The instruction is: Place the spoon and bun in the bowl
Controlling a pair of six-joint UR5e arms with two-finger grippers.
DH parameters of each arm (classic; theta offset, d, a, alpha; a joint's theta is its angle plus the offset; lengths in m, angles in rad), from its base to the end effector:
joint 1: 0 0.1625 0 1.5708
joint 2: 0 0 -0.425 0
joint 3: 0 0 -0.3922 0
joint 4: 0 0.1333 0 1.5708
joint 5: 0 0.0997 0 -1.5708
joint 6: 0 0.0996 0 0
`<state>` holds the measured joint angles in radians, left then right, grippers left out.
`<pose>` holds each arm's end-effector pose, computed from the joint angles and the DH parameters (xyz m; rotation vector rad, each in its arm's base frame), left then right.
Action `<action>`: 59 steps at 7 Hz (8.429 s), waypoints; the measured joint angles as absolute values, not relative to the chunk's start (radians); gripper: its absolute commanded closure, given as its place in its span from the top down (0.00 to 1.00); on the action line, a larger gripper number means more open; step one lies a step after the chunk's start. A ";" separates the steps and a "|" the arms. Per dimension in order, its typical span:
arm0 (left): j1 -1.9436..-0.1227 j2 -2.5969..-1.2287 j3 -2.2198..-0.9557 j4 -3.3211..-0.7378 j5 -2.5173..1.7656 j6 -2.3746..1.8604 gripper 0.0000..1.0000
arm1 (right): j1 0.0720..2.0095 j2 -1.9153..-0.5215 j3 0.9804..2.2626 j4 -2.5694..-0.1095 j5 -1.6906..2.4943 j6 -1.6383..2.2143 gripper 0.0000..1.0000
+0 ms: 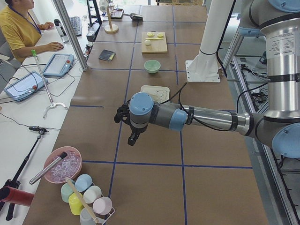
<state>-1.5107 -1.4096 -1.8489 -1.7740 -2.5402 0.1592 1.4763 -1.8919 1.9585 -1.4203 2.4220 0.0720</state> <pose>-0.0250 -0.4360 0.5584 0.3434 0.9496 0.3555 0.0233 -0.3726 0.5823 0.1326 -0.8620 -0.1134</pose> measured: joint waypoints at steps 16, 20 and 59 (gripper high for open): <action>-0.535 -1.835 -1.770 -2.055 -1.682 -0.591 0.65 | 1.415 -1.893 1.944 -1.422 2.438 0.074 1.00; -0.513 -1.836 -1.745 -2.051 -1.694 -0.591 0.19 | 1.402 -1.893 1.944 -1.422 2.442 0.075 1.00; -0.627 -1.947 -1.985 -1.822 -1.776 -1.058 1.00 | 0.651 -1.440 1.736 -1.018 1.824 1.111 0.13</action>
